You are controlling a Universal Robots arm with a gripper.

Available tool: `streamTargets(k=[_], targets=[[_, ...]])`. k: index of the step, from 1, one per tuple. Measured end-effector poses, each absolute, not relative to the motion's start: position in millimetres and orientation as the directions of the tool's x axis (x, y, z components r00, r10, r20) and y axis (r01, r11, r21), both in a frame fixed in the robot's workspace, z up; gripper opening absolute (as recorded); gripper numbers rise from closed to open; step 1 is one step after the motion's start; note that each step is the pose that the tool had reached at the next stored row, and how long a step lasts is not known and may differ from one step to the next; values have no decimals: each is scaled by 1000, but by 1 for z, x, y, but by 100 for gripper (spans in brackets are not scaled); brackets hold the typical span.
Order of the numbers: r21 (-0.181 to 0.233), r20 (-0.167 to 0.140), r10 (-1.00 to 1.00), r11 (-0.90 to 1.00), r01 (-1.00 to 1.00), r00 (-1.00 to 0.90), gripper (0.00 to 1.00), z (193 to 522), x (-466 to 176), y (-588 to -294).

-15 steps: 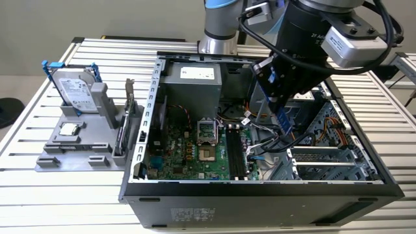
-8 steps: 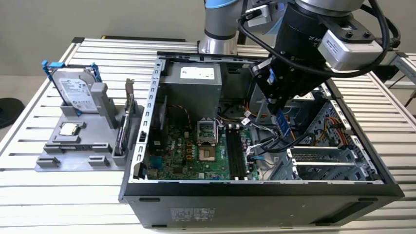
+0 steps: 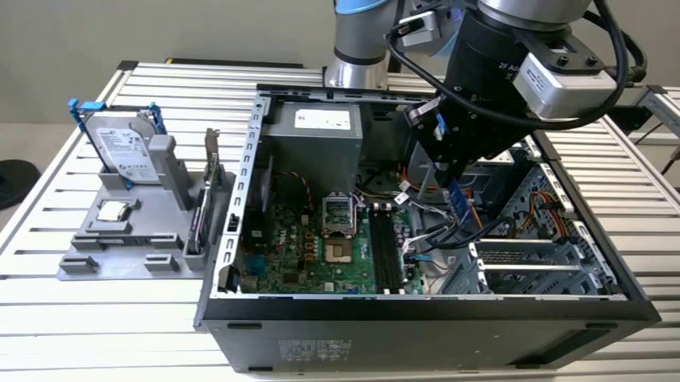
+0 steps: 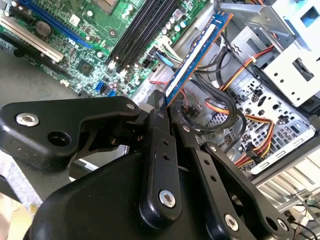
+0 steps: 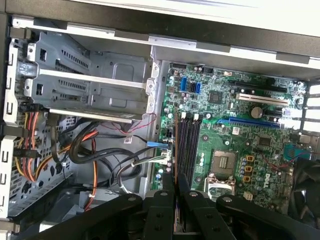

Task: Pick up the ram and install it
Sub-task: 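Insert the ram into the slot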

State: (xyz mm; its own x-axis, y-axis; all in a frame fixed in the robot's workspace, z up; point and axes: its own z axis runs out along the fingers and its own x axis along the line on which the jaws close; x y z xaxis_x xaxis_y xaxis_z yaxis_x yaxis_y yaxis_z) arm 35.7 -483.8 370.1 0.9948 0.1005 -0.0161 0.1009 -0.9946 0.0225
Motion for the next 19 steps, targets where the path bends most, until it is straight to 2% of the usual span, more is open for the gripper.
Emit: streamTargets(k=[19], targets=[[23, -15, 94, -995, 94, 996, 0, 361, 33, -480]])
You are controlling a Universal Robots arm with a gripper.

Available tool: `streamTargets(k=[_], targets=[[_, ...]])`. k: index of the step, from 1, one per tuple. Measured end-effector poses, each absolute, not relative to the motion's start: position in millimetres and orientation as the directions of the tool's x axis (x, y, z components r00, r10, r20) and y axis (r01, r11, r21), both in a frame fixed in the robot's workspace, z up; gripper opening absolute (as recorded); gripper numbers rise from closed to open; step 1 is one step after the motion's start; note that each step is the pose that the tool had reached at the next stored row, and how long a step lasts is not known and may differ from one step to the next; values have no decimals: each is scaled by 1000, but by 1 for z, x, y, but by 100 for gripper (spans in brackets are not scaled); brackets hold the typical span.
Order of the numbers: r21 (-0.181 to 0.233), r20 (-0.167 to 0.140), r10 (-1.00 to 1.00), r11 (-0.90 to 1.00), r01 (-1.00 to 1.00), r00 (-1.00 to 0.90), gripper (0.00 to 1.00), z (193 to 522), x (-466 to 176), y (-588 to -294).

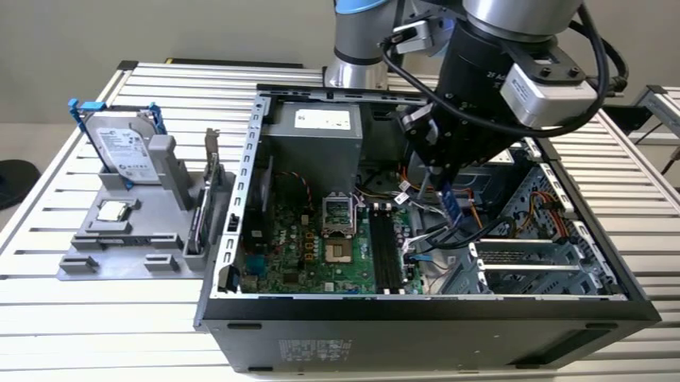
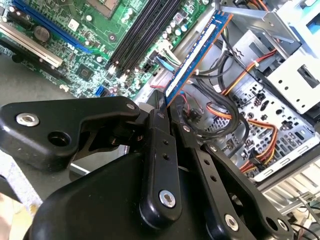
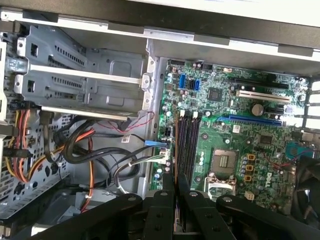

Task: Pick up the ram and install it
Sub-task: 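Insert the ram into the slot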

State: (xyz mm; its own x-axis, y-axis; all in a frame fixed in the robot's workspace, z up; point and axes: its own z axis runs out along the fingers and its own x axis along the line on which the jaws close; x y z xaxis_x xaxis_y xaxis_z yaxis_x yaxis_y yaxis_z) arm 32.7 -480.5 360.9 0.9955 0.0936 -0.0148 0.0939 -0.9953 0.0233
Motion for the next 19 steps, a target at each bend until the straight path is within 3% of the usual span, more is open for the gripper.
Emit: streamTargets(k=[19], targets=[[25, -15, 91, -996, 91, 996, 0, 349, 32, -478]])
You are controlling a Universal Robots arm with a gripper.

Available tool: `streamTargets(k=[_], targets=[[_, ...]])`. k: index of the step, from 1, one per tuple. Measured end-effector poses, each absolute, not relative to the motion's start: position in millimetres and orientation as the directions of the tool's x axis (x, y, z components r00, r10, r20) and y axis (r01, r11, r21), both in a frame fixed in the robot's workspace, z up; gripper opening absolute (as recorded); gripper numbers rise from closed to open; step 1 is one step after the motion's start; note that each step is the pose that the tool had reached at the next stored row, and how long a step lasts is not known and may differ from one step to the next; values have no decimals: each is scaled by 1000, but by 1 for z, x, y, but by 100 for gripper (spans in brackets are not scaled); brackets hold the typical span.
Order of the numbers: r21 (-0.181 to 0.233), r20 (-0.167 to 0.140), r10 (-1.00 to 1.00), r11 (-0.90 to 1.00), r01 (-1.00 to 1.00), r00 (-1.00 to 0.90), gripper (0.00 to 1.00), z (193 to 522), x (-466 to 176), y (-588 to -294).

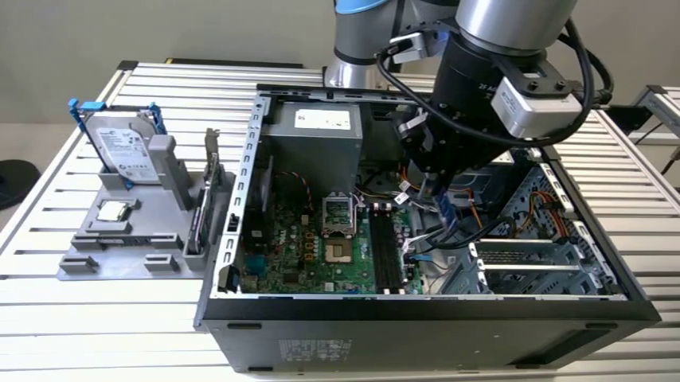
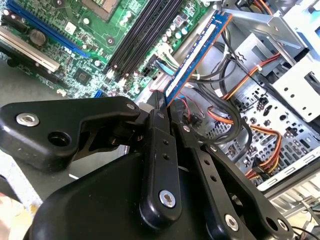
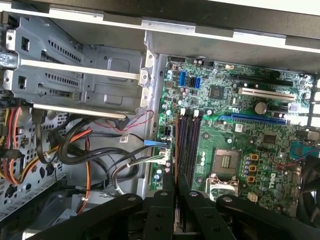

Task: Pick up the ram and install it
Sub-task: 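Insert the ram into the slot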

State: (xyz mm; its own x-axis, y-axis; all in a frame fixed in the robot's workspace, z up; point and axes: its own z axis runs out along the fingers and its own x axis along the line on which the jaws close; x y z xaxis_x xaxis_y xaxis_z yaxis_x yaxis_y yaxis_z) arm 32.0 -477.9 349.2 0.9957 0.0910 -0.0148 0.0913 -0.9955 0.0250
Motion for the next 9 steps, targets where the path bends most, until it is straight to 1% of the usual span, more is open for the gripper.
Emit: streamTargets(k=[9], targets=[[25, -15, 88, -996, 88, 996, 0, 344, 32, -476]])
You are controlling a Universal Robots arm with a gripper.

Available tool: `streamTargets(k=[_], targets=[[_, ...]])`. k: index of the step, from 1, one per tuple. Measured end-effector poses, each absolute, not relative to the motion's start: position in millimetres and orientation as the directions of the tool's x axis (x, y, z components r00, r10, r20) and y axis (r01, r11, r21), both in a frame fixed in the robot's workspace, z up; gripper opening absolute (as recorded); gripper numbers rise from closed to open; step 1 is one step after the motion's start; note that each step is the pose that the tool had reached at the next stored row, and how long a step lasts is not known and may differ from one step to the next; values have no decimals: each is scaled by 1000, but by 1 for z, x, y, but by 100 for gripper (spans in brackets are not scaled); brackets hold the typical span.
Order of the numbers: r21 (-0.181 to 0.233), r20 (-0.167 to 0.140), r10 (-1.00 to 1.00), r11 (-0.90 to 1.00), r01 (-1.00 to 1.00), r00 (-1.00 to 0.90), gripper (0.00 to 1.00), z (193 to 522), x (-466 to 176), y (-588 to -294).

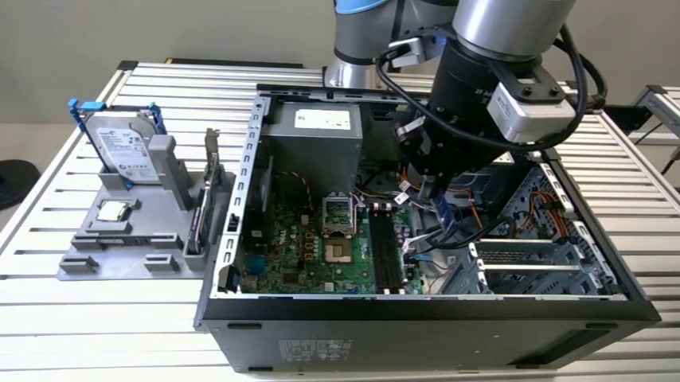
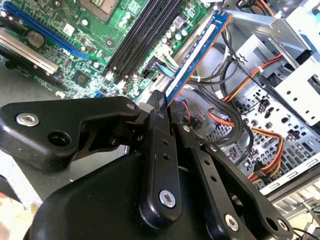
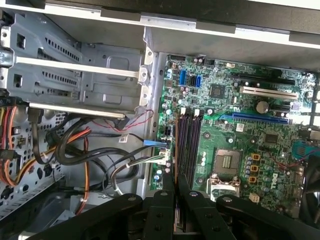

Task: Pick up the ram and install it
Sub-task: 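Insert the ram into the slot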

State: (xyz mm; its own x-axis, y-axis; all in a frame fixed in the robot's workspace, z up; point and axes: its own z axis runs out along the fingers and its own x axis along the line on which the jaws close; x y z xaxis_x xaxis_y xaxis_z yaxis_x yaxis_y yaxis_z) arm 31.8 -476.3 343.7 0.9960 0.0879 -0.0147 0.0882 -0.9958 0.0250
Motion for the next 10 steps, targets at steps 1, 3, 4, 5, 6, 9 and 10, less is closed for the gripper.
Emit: streamTargets(k=[1, 3, 4, 5, 6, 9, 10], targets=[[25, -15, 88, -996, 88, 996, 0, 343, 32, -476], [25, -15, 87, -996, 87, 996, 0, 342, 32, -475], [25, -15, 87, -996, 87, 996, 0, 342, 32, -475], [25, -15, 86, -996, 87, 996, 0, 341, 32, -474], [25, -15, 86, -996, 86, 996, 0, 340, 32, -474], [25, -15, 85, -996, 85, 996, 0, 339, 32, -472], [25, -15, 84, -996, 85, 996, 0, 339, 32, -472]])
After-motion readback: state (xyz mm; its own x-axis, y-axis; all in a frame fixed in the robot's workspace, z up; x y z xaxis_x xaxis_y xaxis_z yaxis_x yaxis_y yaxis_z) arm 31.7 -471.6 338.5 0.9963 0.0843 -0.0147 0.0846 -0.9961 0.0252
